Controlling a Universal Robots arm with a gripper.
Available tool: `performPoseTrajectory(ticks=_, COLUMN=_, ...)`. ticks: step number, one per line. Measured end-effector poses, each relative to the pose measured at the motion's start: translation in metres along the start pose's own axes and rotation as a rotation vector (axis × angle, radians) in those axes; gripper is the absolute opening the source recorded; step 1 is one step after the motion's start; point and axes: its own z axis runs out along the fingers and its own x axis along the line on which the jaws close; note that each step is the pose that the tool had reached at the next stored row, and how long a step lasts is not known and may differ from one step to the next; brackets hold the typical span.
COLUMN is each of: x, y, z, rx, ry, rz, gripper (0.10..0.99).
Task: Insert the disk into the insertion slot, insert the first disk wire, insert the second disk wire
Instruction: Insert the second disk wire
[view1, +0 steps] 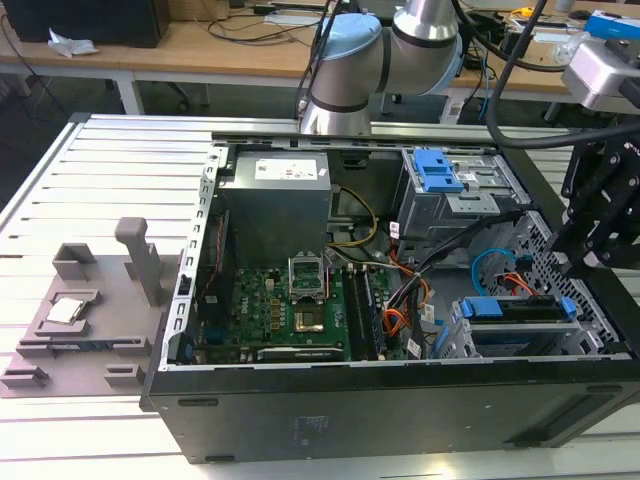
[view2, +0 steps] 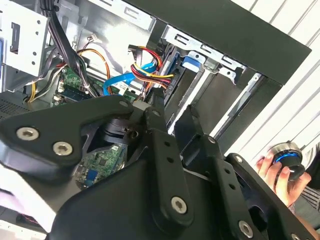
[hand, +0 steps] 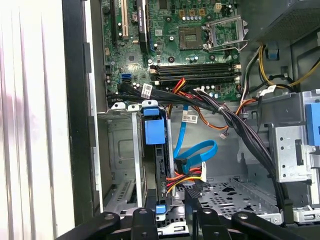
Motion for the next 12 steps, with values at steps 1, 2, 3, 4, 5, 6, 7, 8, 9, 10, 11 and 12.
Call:
performPoseTrajectory(ticks=1, x=-0.0004, y=0.0001, z=0.0004, rx=0.0, ry=0.0017, rz=-0.043, gripper=0.361)
performPoseTrajectory(ticks=2, x=-0.0011, y=0.0005, z=0.0007, rx=-0.001, ry=0.0024, rz=-0.055, gripper=0.361)
performPoseTrajectory(ticks=3, x=-0.0022, y=0.0015, z=0.0011, rx=-0.001, ry=0.0025, rz=-0.058, gripper=0.361)
performPoseTrajectory(ticks=4, x=-0.006, y=0.0045, z=0.0021, rx=-0.001, ry=0.0023, rz=-0.061, gripper=0.361)
performPoseTrajectory(ticks=5, x=-0.0086, y=0.0068, z=0.0028, rx=-0.001, ry=0.0023, rz=-0.061, gripper=0.361)
performPoseTrajectory(ticks=6, x=-0.014, y=0.0176, z=0.0054, rx=-0.001, ry=0.0024, rz=-0.061, gripper=0.361)
performPoseTrajectory(ticks=7, x=-0.0142, y=0.0258, z=0.0087, rx=-0.001, ry=0.0025, rz=-0.063, gripper=0.361)
performPoseTrajectory(ticks=8, x=-0.014, y=0.0292, z=0.0115, rx=-0.001, ry=0.0024, rz=-0.064, gripper=0.361)
performPoseTrajectory(ticks=9, x=-0.014, y=0.0306, z=0.0135, rx=-0.001, ry=0.0027, rz=-0.067, gripper=0.361)
performPoseTrajectory(ticks=10, x=-0.0139, y=0.031, z=0.0163, rx=-0.001, ry=0.0039, rz=-0.079, gripper=0.361)
performPoseTrajectory(ticks=11, x=-0.014, y=0.031, z=0.0172, rx=-0.001, ry=0.0047, rz=-0.084, gripper=0.361)
performPoseTrajectory(ticks=12, x=-0.0139, y=0.031, z=0.0188, rx=-0.001, ry=0.0083, rz=-0.096, gripper=0.361)
